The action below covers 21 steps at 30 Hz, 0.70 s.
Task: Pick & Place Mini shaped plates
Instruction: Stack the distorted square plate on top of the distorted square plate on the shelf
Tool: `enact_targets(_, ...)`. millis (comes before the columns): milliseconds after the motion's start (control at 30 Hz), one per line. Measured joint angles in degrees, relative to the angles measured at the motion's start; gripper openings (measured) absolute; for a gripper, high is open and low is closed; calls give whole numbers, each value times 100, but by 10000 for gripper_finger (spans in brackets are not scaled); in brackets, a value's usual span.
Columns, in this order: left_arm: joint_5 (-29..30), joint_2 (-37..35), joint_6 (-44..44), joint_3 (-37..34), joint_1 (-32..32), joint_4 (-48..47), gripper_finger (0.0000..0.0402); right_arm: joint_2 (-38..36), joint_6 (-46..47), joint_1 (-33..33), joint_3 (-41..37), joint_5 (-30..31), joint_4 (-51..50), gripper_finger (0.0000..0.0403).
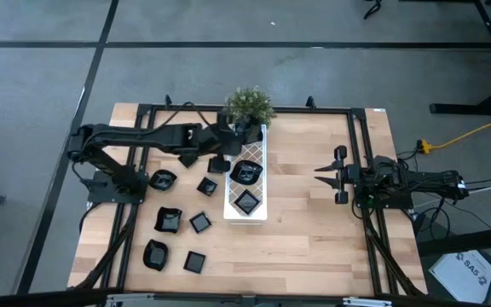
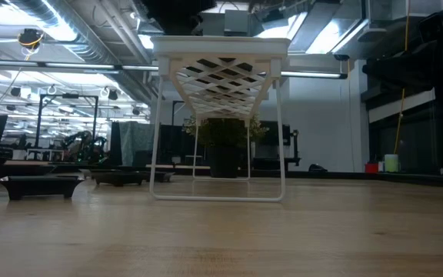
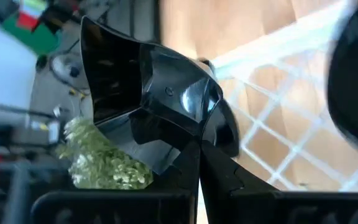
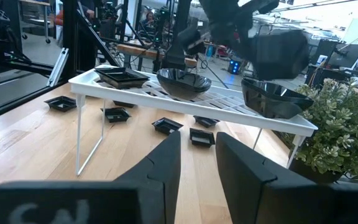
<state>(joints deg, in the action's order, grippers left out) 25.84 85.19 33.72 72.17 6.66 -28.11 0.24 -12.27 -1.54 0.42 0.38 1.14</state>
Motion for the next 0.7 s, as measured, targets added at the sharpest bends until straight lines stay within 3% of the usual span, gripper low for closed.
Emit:
enact_targets(433, 639, 133, 3278, 91, -45, -363, 1, 1, -1, 0, -1, 0, 0, 102)
enact_targets(700, 817, 186, 4127, 87, 178, -482, 1, 1, 1, 0, -2, 0, 1, 102)
